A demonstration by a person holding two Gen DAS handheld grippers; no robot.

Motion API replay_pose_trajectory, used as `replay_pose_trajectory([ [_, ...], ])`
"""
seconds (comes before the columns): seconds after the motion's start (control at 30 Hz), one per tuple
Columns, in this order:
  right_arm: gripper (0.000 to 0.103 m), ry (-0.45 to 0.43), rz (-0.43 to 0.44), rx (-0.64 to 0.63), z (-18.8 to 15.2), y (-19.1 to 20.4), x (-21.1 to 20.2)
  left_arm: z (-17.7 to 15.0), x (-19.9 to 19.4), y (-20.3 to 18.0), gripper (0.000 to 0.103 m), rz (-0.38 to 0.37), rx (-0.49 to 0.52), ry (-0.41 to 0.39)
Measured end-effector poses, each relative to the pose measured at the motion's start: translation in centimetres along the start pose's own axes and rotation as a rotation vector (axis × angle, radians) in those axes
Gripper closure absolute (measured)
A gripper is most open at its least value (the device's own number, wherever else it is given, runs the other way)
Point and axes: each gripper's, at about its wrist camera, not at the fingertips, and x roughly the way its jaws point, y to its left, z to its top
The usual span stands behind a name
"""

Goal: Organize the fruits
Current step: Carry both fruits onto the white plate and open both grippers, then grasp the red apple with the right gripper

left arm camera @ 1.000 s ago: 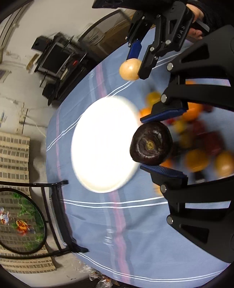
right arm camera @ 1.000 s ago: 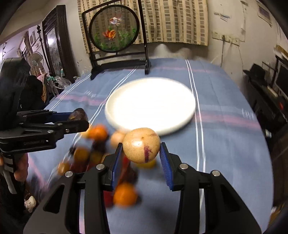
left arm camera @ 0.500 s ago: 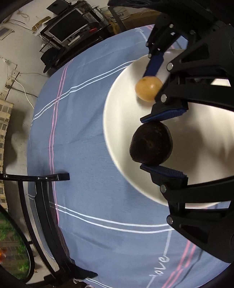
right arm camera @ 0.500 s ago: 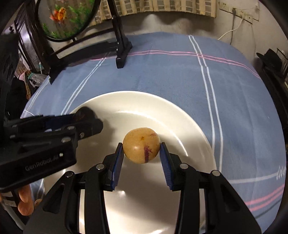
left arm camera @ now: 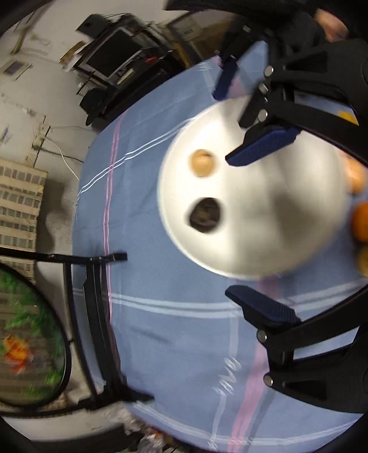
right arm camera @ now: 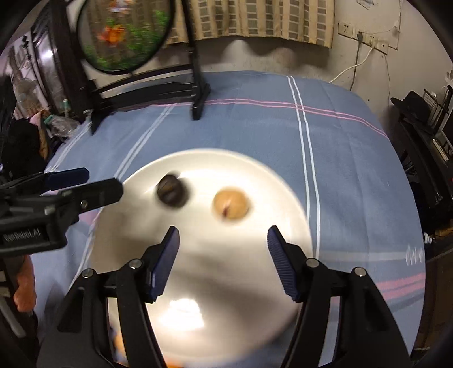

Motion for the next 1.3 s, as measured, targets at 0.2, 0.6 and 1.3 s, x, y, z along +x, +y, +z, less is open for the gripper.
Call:
replay_pose_trajectory([
  [0.2, 0.024, -0.086, 0.0, -0.019, -8.3, 3.6, -6.4, -10.0, -5.6, 0.7, 0.013, -0.03, 0.0, -0.028],
  [0.6, 0.008, -0.155, -0.056, 0.041, -18.7, 6.3, -11.3, -23.7, -10.2, -0.2, 0.013, 0.006, 0.059, -0.037],
  [1.3, 0.061, -0.024, 0.027, -0.033, -23.0, 10.8, -5.7, -27.3, -11.4, 3.1, 0.012, 0.023, 0.001, -0.017],
])
